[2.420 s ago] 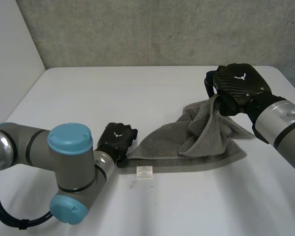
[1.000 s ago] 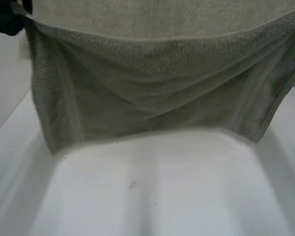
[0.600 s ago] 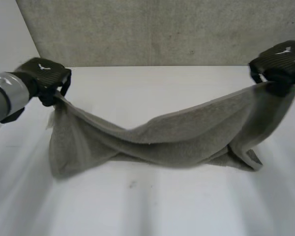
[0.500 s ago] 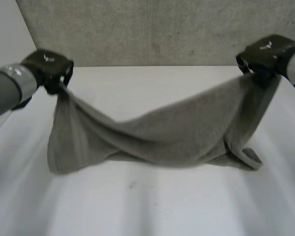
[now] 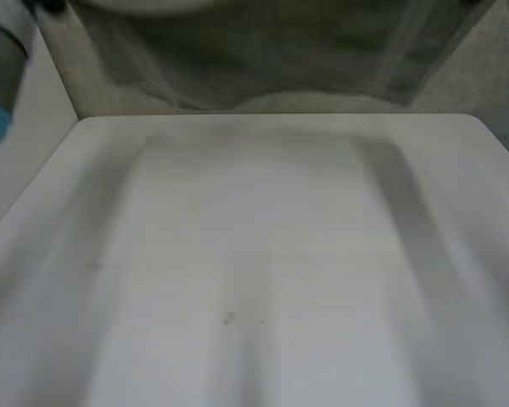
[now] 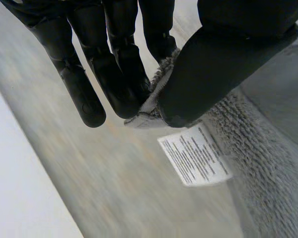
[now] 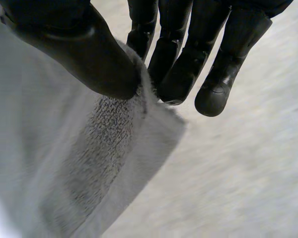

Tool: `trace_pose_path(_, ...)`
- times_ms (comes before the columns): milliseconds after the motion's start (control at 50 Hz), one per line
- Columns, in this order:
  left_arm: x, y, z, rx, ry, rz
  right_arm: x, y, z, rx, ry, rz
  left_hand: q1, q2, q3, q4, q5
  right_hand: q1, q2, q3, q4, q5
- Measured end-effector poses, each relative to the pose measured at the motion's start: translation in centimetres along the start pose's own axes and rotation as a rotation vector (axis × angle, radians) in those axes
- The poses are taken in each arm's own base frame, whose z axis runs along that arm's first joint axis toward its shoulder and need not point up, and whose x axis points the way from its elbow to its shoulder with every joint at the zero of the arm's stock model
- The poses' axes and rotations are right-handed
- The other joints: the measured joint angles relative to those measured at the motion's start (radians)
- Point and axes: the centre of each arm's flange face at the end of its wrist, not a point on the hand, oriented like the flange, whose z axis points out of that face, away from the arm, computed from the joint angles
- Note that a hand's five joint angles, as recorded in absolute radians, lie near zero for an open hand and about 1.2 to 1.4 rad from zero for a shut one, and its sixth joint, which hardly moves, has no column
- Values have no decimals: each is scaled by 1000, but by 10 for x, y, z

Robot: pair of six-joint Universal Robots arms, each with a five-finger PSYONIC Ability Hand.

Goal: Fold the towel.

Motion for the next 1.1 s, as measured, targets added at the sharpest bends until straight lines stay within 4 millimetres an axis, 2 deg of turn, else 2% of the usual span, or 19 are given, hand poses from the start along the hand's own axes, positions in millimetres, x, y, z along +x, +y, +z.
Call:
trace_pose_path(20,6,19,-6,-56,29,3,-9,12,-4,-42,-46,4,0,0,0,0,0,0,0,0,0,0)
trace_pose_path(40,9,27,-9,-80,43,4,-13,18,-5,-61,-65,6,0,0,0,0,0,0,0,0,0,0)
trace_pose_path(80,21,59,-22,-167,98,14,-30,45,-13,-145,-140,1,0,0,0,0,0,0,0,0,0,0)
trace_pose_path(100,25,69,-26,-190,115,20,-35,55,-16,-172,-163,-3,0,0,0,0,0,0,0,0,0,0)
trace_pose_path(120,31,86,-34,-225,141,32,-45,73,-22,-221,-201,-13,0,0,0,0,0,0,0,0,0,0)
trace_pose_path(140,34,96,-39,-245,158,41,-49,80,-24,-239,-215,-18,0,0,0,0,0,0,0,0,0,0)
trace_pose_path(200,51,144,-66,-324,230,102,-76,129,-45,-372,-313,-61,0,0,0,1,0,0,0,0,0,0)
trace_pose_path(300,66,187,-100,-396,306,214,-102,176,-73,-507,-411,-101,0,0,0,1,0,0,0,0,0,0)
trace_pose_path(360,70,198,-117,-434,342,271,-103,187,-86,-557,-430,-106,0,0,0,1,0,0,0,0,0,0)
trace_pose_path(460,67,193,-137,-477,371,312,-91,180,-103,-597,-419,-105,0,0,0,1,0,0,0,0,0,0)
trace_pose_path(500,63,185,-145,-489,373,317,-84,171,-110,-611,-412,-106,0,0,1,1,0,0,0,0,0,0)
trace_pose_path(600,50,151,-175,-524,382,326,-60,142,-145,-697,-412,-113,0,0,1,1,0,0,0,0,0,0)
trace_pose_path(720,43,129,-197,-539,413,349,-45,126,-168,-757,-424,-142,0,0,1,1,0,0,0,0,0,0)
trace_pose_path(800,37,105,-221,-543,522,441,-24,113,-183,-782,-427,-252,0,0,1,1,0,0,0,0,0,0)
trace_pose_path(860,37,101,-224,-536,566,477,-17,118,-179,-781,-415,-274,0,0,1,1,0,0,0,0,0,0)
trace_pose_path(940,41,107,-213,-531,601,495,-20,135,-162,-760,-408,-266,0,0,1,1,0,0,0,0,0,0)
trace_pose_path(1020,49,122,-190,-528,613,502,-32,154,-139,-727,-412,-264,0,0,1,1,0,0,0,0,0,0)
trace_pose_path(1060,56,137,-166,-522,603,512,-46,169,-117,-699,-406,-277,0,0,1,1,0,0,0,0,0,0)
trace_pose_path(1100,61,147,-152,-517,593,517,-53,178,-104,-686,-399,-285,0,0,1,1,0,0,0,0,0,0)
